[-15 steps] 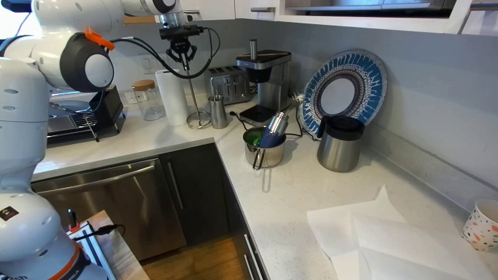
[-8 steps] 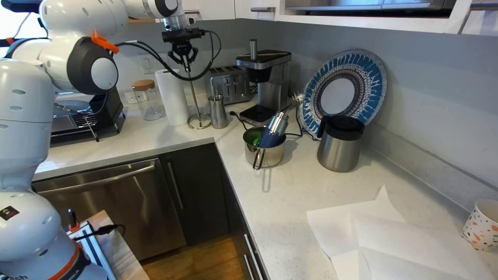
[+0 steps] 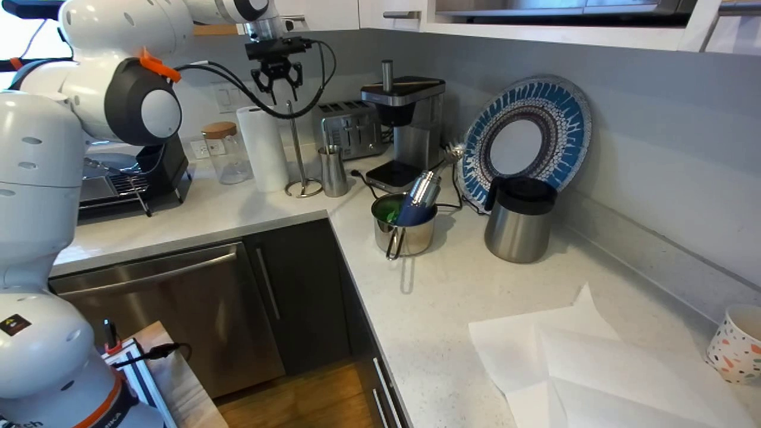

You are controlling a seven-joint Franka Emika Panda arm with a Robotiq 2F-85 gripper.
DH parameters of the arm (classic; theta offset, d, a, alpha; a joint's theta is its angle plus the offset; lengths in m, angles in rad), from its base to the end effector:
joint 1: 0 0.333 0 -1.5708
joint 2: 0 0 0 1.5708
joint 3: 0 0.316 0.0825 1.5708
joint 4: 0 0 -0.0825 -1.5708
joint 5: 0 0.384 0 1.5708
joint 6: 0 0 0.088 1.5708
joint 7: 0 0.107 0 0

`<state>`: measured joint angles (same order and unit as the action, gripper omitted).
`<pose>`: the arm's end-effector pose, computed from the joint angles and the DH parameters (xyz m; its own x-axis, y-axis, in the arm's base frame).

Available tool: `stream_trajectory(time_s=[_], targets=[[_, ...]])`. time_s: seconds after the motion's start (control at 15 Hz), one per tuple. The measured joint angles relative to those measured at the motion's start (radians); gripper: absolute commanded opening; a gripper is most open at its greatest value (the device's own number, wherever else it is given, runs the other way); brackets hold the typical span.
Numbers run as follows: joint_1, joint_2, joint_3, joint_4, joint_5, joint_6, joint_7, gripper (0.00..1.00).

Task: Move the tissue paper stand next to the tissue

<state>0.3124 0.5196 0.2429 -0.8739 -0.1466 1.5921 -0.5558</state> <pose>0.6278 0.3033 0.6337 0.4771 0.8634 0.1642 0.8571 -0.4984 0.1306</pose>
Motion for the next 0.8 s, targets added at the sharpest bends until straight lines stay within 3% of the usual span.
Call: stream_trajectory(time_s=[0.07, 0.27, 0.47, 0.8], targets=[[0.000, 0.000, 0.000, 0.006, 0.001, 0.000, 0.000, 1.00], [-0.006, -0.012, 0.000, 0.017, 0.026, -0.032, 0.010, 1.00], [-0.037, -0.061, -0.002, 0.016, 0.087, -0.147, 0.090, 1.00], [-0.146, -0.242, -0.010, -0.117, 0.223, -0.274, 0.189, 1.00]])
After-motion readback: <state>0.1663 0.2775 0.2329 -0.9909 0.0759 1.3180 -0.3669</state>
